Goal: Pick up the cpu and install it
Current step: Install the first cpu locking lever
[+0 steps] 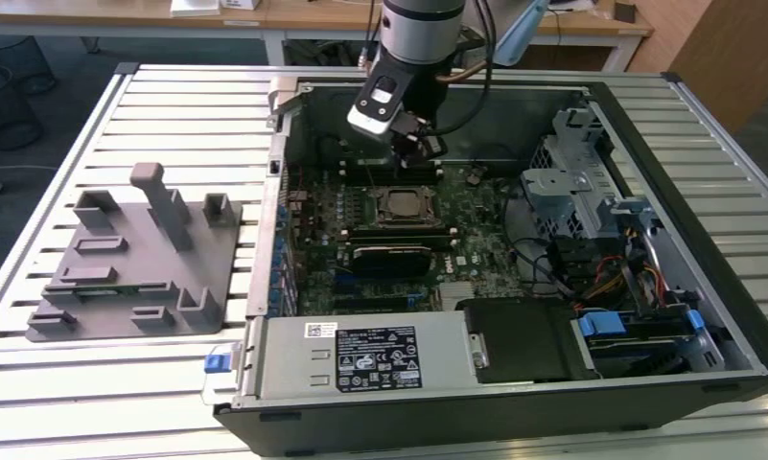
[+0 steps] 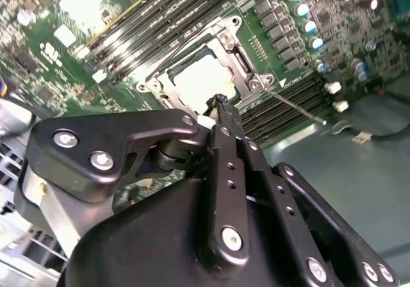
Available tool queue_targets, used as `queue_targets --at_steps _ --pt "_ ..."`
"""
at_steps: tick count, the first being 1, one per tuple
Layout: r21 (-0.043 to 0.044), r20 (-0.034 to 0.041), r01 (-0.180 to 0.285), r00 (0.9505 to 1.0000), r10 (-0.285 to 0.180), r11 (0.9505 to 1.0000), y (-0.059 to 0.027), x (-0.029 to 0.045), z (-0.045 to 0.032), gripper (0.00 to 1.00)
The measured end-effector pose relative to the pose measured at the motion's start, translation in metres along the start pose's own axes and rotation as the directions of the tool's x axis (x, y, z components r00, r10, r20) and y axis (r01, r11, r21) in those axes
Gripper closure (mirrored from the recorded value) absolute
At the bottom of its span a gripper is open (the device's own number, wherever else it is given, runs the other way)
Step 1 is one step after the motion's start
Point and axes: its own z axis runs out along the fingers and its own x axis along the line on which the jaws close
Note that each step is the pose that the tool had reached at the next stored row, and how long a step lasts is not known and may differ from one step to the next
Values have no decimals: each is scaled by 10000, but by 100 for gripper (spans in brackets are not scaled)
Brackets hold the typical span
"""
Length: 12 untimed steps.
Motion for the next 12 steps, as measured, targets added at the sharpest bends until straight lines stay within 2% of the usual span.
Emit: queue_targets --at_steps 3,6,9,12 --pt "11 -5 539 9985 -539 9985 0 0 2 89" --pt "22 -11 1083 9941 -1083 9941 0 0 3 89" --pt "33 -19 1627 9867 -1627 9867 0 0 5 89" --pt "43 -26 2162 9764 -2162 9763 0 0 6 89"
